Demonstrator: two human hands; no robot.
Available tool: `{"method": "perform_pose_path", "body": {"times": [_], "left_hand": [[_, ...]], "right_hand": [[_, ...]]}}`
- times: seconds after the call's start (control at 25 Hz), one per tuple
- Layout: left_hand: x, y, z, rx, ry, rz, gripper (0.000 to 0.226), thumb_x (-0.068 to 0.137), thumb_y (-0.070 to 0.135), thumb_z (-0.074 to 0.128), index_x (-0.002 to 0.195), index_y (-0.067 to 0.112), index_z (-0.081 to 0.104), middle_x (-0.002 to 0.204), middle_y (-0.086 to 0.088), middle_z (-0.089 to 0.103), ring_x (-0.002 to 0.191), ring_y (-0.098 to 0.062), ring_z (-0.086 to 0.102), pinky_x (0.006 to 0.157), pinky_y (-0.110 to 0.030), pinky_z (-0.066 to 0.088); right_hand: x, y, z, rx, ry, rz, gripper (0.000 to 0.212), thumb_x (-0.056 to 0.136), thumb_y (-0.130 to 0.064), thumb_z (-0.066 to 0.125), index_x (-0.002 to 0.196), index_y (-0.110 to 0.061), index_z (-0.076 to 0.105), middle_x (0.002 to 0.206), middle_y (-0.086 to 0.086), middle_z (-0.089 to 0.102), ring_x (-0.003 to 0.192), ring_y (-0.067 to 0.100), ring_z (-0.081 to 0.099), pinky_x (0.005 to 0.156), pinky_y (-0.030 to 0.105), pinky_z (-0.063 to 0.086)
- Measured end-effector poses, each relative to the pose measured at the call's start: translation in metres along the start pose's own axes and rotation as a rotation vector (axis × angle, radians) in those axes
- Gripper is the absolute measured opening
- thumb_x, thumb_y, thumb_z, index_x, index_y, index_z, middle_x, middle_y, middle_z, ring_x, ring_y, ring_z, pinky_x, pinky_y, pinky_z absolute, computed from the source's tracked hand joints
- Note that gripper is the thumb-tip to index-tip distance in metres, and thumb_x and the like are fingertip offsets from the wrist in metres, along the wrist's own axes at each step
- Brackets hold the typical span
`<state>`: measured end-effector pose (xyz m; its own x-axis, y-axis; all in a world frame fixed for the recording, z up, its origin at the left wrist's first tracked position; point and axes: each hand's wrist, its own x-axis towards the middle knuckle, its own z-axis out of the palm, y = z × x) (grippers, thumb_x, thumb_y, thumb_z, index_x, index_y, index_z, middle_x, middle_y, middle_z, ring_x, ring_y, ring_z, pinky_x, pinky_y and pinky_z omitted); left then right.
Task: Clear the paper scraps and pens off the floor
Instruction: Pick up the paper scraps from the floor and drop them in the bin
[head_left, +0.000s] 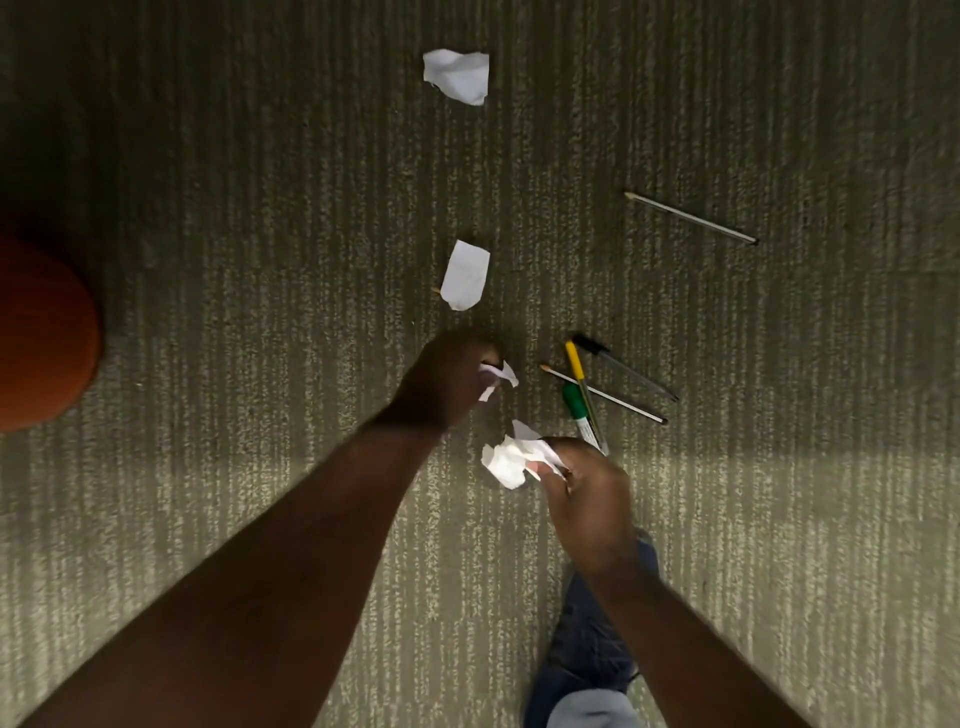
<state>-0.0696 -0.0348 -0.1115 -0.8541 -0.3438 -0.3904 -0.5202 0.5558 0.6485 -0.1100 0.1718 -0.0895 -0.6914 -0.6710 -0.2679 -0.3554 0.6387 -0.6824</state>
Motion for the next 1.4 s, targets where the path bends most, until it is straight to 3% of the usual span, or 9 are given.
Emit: {"method": "perform_pose_path", "body": {"times": [0.16,0.36,0.52,0.64,0.8,0.96,1.12,1.28,1.4], "left_hand": [[0.009,-0.010,-0.026,-0.066,0.076,0.025,0.006,0.073,0.004,0.070,0.076,0.008,0.070,0.070,0.004,0.062,0.072,-0.017,0.063,0.058,-0.006,0.031],[-0.004,-0.010,-0.016,-0.204,0.210,0.014,0.018,0.081,0.001,0.067,0.097,0.007,0.068,0.084,0.010,0.055,0.077,-0.012,0.059,0.069,0.000,0.035],[-0.024,-0.017,0.005,-0.120,0.361,-0.143,0.014,0.071,0.008,0.077,0.085,0.009,0.072,0.113,-0.010,0.064,0.107,-0.027,0.056,0.092,-0.030,0.044],[-0.054,-0.011,0.024,-0.027,0.322,-0.167,0.014,0.064,0.011,0.083,0.075,0.016,0.076,0.136,-0.008,0.055,0.122,-0.032,0.047,0.101,-0.037,0.041],[-0.068,-0.014,0.050,-0.134,0.286,-0.205,0.028,0.064,0.000,0.080,0.086,0.016,0.074,0.122,-0.004,0.063,0.109,-0.026,0.058,0.095,-0.037,0.050],[-0.053,-0.021,0.036,-0.184,0.273,-0.185,0.023,0.069,-0.010,0.072,0.087,0.004,0.074,0.100,-0.011,0.068,0.087,-0.012,0.064,0.087,0.000,0.035],[-0.040,-0.033,0.023,-0.120,0.172,-0.204,0.016,0.075,0.010,0.069,0.089,0.014,0.076,0.100,-0.006,0.072,0.093,-0.024,0.067,0.084,-0.029,0.051],[-0.023,-0.024,-0.002,-0.209,0.339,-0.222,0.007,0.079,0.010,0.070,0.083,0.015,0.073,0.081,-0.001,0.072,0.073,-0.013,0.065,0.062,-0.012,0.038],[-0.004,-0.024,-0.026,-0.337,0.442,-0.179,0.007,0.079,0.010,0.069,0.083,0.016,0.065,0.084,0.002,0.071,0.076,-0.011,0.067,0.069,-0.026,0.053]], "right_hand": [[0.018,-0.010,-0.001,0.164,0.284,0.172,0.015,0.082,-0.009,0.062,0.094,-0.009,0.071,0.090,0.009,0.072,0.083,0.026,0.067,0.077,0.034,0.052],[0.060,-0.021,-0.018,0.243,0.477,0.245,0.011,0.085,-0.014,0.066,0.094,-0.007,0.067,0.087,0.012,0.069,0.079,0.027,0.066,0.073,0.039,0.054],[0.115,-0.036,-0.015,0.233,0.374,0.171,0.017,0.082,-0.015,0.070,0.091,-0.003,0.063,0.090,0.020,0.065,0.083,0.036,0.062,0.076,0.038,0.050],[0.158,-0.054,0.009,0.058,0.213,-0.079,0.025,0.073,-0.007,0.074,0.092,0.006,0.065,0.109,0.030,0.061,0.100,0.042,0.058,0.089,0.037,0.042],[0.192,-0.062,0.049,-0.215,-0.185,-0.201,0.027,0.079,-0.014,0.070,0.102,0.001,0.068,0.143,0.018,0.044,0.128,0.036,0.039,0.106,0.039,0.032],[0.200,-0.069,0.048,-0.153,-0.128,-0.232,0.026,0.080,-0.007,0.068,0.106,0.000,0.066,0.119,0.020,0.062,0.111,0.033,0.057,0.094,0.032,0.039],[0.152,-0.050,0.002,0.069,0.133,-0.186,0.025,0.075,-0.006,0.075,0.095,-0.007,0.059,0.083,0.003,0.063,0.075,0.012,0.058,0.064,0.019,0.040],[0.059,0.001,-0.018,0.182,-0.084,0.007,0.049,0.076,-0.010,0.072,0.121,-0.008,0.054,0.107,-0.013,0.063,0.088,0.007,0.062,0.074,0.016,0.045],[0.010,0.026,0.003,-0.046,-0.225,0.014,0.027,0.080,-0.017,0.070,0.106,-0.012,0.066,0.099,0.000,0.070,0.090,0.020,0.066,0.078,0.016,0.040]]}}
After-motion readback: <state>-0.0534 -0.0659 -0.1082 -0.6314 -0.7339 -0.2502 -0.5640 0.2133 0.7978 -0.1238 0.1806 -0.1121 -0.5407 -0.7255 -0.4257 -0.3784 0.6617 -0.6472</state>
